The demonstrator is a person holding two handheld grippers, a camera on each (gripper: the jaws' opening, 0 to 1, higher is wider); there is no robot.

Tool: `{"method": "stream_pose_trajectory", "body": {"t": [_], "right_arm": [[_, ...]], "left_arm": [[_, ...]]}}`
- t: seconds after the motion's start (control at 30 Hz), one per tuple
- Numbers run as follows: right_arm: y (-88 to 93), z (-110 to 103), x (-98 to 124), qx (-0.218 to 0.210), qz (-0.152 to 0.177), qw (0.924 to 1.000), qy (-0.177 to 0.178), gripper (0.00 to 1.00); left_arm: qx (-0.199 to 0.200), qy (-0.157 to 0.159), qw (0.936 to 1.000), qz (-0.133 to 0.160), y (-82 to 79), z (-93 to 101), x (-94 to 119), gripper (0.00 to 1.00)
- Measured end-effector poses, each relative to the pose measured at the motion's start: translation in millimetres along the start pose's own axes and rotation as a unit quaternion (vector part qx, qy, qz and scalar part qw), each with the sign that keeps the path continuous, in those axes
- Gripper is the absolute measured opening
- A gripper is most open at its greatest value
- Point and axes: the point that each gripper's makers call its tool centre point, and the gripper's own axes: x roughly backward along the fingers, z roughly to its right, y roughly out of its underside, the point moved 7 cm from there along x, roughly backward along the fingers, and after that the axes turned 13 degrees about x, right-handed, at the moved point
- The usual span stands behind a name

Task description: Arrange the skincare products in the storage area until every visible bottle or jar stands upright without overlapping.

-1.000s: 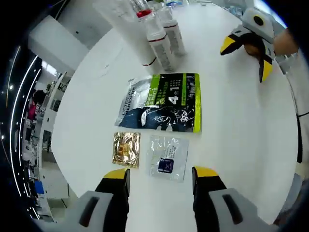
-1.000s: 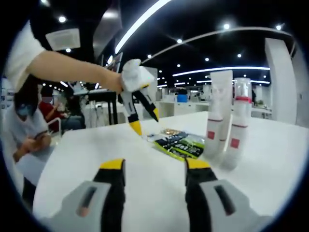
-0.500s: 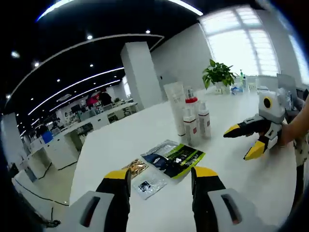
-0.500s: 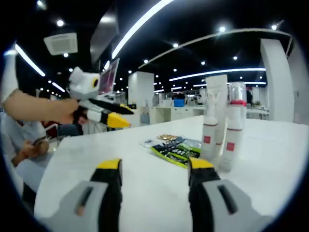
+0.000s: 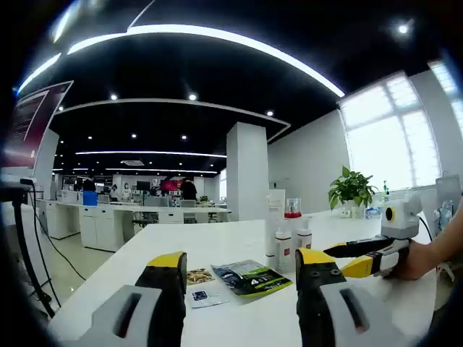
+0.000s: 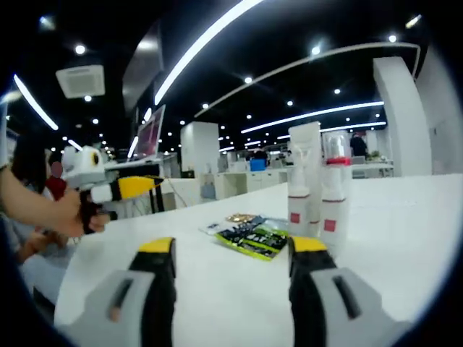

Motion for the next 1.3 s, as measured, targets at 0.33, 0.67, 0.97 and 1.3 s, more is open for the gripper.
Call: {"method": "stream_pose_trajectory", "body": {"t": [0.33, 0.67, 0.97, 1.3], "right_arm": [[-10.7, 5, 41, 0.019, 0.003, 0.9975, 0.068, 0.74], [-11.7, 13, 72, 0.035, 0.014, 0.9925, 0.116, 0.79], [-5.6, 18, 75, -0.004, 0.015, 0.9920, 0.126, 0.79], [-3.2, 11, 70, 0.012, 0.000, 0.9943, 0.106, 0.79]], "left_arm": [[0.052, -0.022, 0.9961, 0.067, 3.5, -11.5, 9, 0.80], [0.070, -0.011, 0.9906, 0.117, -0.2, -9.6, 11, 0.94], [0.028, 0.021, 0.9947, 0.096, 9.6, 5.8, 10, 0.99], [0.023, 0.013, 0.9956, 0.090, 10.6, 2.4, 9, 0.98]]}}
